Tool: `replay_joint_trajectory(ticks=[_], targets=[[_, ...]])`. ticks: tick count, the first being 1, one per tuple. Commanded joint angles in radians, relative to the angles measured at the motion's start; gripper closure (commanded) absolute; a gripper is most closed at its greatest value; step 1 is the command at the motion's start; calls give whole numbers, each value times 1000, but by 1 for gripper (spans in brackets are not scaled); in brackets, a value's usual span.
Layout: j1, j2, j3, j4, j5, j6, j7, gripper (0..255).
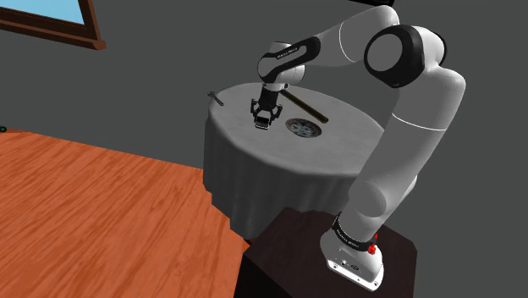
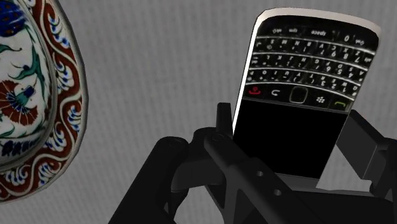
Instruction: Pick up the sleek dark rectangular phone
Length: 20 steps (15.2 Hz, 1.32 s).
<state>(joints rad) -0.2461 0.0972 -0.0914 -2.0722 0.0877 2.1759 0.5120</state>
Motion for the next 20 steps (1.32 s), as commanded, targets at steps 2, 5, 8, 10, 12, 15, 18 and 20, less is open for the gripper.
replay_joint_trajectory(ticks=[2, 5, 8, 10, 12, 15, 18, 20], targets=[[0, 1, 0, -1, 0, 1, 0, 255], [0, 0, 0, -2, 0, 1, 0, 255], [0, -2, 0, 8, -1, -11, 1, 255], [0, -13, -1, 22, -4, -36, 4, 255], [0, -24, -1, 37, -6, -61, 6, 255], [0, -39, -1, 60, -9, -99, 10, 255], [0, -52, -2, 86, -12, -138, 14, 255], [0, -59, -2, 104, -14, -163, 16, 255]])
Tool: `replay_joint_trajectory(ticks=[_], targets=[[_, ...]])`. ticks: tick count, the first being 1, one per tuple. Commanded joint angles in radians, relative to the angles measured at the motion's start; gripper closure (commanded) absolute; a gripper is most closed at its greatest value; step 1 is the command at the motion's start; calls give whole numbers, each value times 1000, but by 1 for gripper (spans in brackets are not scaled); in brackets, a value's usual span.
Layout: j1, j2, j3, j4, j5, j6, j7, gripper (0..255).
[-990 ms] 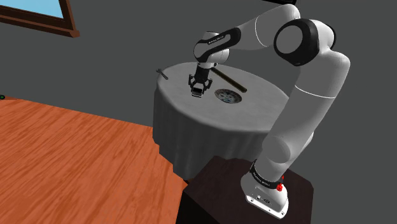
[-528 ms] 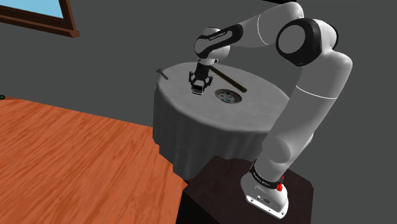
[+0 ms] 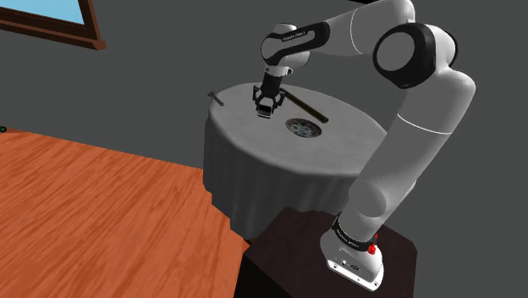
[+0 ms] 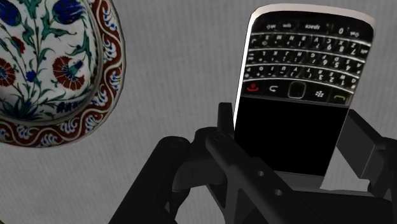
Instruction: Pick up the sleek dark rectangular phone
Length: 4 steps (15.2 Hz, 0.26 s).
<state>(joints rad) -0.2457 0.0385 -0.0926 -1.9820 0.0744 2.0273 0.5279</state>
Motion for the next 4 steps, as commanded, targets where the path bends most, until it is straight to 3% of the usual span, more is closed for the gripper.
replay_joint_trajectory(ticks=[1, 4], targets=[[0, -4, -1, 23, -1, -28, 2, 255], [0, -8, -1, 34, -2, -42, 3, 255]])
